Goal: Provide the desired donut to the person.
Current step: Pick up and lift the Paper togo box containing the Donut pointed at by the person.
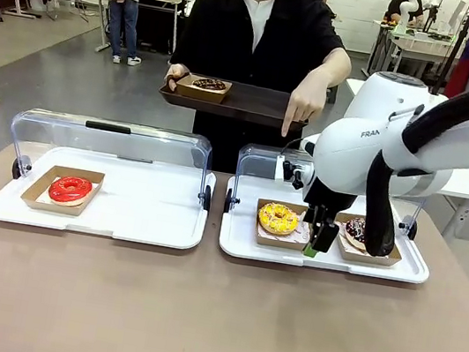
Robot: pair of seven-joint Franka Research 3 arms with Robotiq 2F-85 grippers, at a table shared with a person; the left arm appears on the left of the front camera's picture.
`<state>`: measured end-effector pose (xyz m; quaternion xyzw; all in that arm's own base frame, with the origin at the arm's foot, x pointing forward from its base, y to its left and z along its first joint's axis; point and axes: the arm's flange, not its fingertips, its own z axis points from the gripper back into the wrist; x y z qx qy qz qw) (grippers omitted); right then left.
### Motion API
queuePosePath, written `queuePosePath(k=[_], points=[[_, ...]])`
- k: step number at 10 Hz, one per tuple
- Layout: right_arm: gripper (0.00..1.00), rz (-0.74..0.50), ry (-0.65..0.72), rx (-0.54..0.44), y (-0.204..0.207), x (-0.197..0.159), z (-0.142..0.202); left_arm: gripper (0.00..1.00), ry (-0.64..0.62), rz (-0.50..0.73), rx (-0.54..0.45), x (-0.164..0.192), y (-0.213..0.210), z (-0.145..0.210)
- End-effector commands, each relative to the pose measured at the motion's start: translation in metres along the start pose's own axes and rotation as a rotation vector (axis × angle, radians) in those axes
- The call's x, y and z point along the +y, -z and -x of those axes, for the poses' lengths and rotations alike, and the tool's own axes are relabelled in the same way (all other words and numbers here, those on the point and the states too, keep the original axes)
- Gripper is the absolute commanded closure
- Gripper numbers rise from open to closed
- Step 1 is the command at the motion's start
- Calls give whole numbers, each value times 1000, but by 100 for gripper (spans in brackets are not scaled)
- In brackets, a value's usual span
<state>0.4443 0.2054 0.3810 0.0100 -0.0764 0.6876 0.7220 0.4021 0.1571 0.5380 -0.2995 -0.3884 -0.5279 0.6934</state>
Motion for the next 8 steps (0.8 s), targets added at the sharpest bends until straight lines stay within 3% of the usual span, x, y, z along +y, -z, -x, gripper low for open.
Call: queuePosePath(k=[1,8], points=[[0,-3,-4,8,7,-21,2,0,8,-9,-14,-1,1,0],[0,-9,19,0,8,-18,3,0,8,-9,-14,-1,1,0]])
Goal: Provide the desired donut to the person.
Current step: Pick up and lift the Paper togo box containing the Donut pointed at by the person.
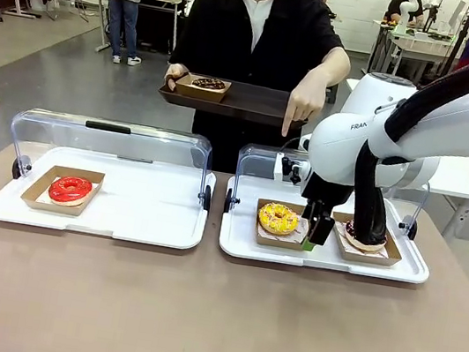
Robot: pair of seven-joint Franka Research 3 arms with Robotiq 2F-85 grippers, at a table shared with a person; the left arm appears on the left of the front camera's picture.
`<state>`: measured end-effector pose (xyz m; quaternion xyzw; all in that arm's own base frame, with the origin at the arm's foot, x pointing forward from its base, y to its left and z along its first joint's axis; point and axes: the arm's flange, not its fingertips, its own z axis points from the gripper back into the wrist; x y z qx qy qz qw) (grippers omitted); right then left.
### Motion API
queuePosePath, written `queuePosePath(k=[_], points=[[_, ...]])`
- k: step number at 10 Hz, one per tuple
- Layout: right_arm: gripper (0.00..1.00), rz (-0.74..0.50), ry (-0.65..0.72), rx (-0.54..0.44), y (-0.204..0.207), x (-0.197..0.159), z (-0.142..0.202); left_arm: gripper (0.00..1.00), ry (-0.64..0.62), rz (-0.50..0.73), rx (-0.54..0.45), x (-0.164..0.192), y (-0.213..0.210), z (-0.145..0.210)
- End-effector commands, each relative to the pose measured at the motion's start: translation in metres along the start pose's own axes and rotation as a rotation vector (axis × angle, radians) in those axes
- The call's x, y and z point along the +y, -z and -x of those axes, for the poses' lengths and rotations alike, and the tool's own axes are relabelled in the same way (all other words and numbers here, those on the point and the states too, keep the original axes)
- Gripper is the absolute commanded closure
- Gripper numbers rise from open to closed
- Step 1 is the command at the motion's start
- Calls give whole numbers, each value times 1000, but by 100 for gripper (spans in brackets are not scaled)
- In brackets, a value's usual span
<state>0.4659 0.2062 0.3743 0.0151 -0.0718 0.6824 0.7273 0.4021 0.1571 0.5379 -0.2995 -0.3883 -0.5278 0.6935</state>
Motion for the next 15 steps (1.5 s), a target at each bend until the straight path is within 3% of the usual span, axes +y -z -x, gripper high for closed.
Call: queuePosePath(k=[1,8,15], points=[[0,0,1,0,0,0,0,0,8,-9,-14,-1,1,0],[0,22,-63,33,24,-42,-7,0,8,-9,-14,-1,1,0],[0,3,-51,56,39,-47,4,0,8,-9,-14,-1,1,0]])
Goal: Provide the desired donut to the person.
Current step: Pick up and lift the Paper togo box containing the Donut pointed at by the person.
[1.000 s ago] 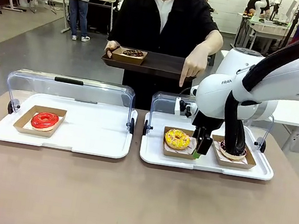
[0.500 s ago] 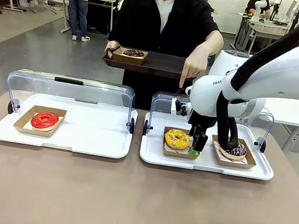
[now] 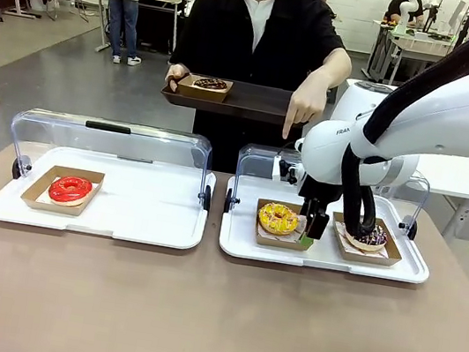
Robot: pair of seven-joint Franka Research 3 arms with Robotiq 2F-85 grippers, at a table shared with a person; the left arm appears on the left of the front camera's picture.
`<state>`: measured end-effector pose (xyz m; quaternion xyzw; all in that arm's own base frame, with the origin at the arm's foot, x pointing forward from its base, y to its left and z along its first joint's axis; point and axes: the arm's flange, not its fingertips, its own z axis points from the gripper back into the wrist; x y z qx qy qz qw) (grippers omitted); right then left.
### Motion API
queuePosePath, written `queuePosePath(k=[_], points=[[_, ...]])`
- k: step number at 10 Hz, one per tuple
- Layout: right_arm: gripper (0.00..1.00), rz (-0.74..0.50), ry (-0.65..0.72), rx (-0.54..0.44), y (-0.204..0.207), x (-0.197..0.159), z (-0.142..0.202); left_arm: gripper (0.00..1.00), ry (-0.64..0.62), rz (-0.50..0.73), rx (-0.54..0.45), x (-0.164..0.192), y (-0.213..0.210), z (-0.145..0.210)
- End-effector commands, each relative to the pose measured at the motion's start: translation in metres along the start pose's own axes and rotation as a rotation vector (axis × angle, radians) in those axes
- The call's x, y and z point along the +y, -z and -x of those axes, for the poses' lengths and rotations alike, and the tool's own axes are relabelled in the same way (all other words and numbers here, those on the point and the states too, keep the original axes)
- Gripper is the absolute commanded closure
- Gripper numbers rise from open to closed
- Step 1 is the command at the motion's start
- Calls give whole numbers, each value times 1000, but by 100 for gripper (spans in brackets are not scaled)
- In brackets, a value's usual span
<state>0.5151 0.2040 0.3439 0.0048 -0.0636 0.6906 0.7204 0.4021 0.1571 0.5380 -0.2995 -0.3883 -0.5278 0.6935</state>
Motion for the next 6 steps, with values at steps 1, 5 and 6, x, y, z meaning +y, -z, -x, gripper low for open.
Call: queuePosePath(k=[1,5,6], points=[[0,-5,-35,32,10,1,0,0,8,-8,-14,-1,1,0],[0,-19,-43,49,21,1,-3,0,8,-8,-14,-1,1,0],[0,-20,-42,49,22,1,-2,0,8,-8,-14,-1,1,0]])
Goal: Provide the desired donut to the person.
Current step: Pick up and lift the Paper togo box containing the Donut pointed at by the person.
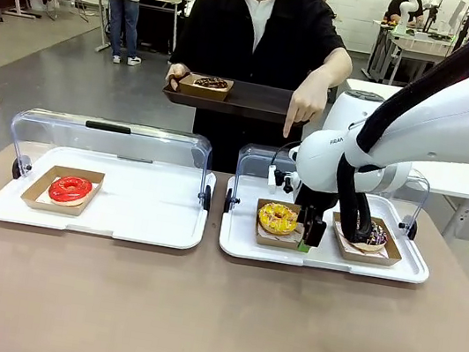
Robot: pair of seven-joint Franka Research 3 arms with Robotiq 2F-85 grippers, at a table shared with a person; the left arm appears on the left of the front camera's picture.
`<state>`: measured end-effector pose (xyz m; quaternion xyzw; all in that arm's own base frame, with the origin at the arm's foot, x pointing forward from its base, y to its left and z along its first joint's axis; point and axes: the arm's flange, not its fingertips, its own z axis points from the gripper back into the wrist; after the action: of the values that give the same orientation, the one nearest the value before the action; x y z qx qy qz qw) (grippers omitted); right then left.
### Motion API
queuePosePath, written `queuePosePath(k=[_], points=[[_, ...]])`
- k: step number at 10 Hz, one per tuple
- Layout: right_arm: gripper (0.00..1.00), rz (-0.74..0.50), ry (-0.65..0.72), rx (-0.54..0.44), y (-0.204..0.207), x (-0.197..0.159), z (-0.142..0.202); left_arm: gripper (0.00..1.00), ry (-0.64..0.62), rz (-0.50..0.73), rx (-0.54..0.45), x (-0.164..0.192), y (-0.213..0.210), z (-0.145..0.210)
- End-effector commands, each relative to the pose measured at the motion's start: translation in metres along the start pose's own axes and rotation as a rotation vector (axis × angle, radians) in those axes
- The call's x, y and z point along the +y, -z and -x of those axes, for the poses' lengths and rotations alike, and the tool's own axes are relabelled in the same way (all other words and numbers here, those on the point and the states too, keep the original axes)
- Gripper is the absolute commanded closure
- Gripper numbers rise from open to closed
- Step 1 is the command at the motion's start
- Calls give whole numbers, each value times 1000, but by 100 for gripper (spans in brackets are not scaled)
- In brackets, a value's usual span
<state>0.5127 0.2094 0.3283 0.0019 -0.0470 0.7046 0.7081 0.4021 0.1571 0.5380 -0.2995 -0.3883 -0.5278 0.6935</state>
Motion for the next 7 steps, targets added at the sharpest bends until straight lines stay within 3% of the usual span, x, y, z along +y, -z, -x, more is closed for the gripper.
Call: queuePosePath(k=[1,4,7], points=[[0,0,-2,24,6,-3,3,0,8,-8,-14,-1,1,0],[0,-5,1,25,7,-3,4,0,8,-8,-14,-1,1,0],[89,-14,-16,15,9,-2,5,0,8,-8,-14,-1,1,0]])
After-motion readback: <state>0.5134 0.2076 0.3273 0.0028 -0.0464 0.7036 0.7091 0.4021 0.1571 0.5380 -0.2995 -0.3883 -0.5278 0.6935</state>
